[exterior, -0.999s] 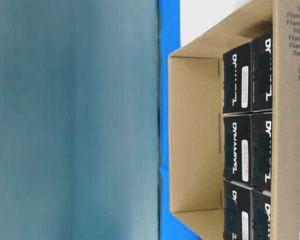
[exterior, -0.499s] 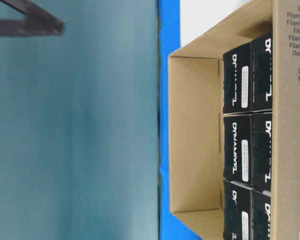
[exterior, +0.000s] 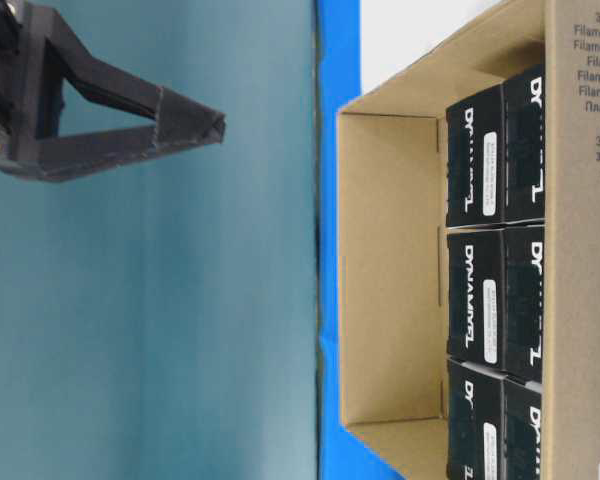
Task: Pick the box from inside the cardboard box.
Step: 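Lower the open right gripper around a black DYNAMIXEL box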
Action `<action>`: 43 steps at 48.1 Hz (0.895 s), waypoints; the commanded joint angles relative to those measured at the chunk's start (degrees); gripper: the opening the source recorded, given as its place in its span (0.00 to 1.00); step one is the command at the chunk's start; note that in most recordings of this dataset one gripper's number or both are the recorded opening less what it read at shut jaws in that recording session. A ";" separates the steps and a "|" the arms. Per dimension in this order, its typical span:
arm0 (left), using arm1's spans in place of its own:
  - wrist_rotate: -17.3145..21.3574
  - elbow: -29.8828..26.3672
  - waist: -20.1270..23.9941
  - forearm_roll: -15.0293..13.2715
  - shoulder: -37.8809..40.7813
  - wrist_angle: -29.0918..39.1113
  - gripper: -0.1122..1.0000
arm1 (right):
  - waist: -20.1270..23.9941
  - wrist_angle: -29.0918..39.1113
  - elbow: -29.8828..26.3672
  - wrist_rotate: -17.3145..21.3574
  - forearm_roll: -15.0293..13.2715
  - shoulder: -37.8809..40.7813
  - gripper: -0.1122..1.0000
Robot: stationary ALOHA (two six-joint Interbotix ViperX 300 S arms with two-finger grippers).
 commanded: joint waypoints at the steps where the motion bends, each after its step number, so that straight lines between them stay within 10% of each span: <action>1: -0.09 -1.67 -0.09 0.18 0.26 -0.18 0.05 | -0.44 -1.49 -0.35 0.09 0.09 0.62 0.10; 11: -0.09 -1.67 -0.09 0.09 0.26 -0.18 0.05 | -1.49 -2.72 -0.18 0.18 0.35 2.02 0.20; 28: -0.09 -1.67 -0.18 0.09 0.18 -0.18 0.05 | -3.25 -10.37 3.52 0.26 3.52 2.99 0.97; 43: -0.18 -1.58 -0.09 0.09 0.18 -0.09 0.05 | -3.60 -18.72 9.58 -0.26 10.46 4.48 1.00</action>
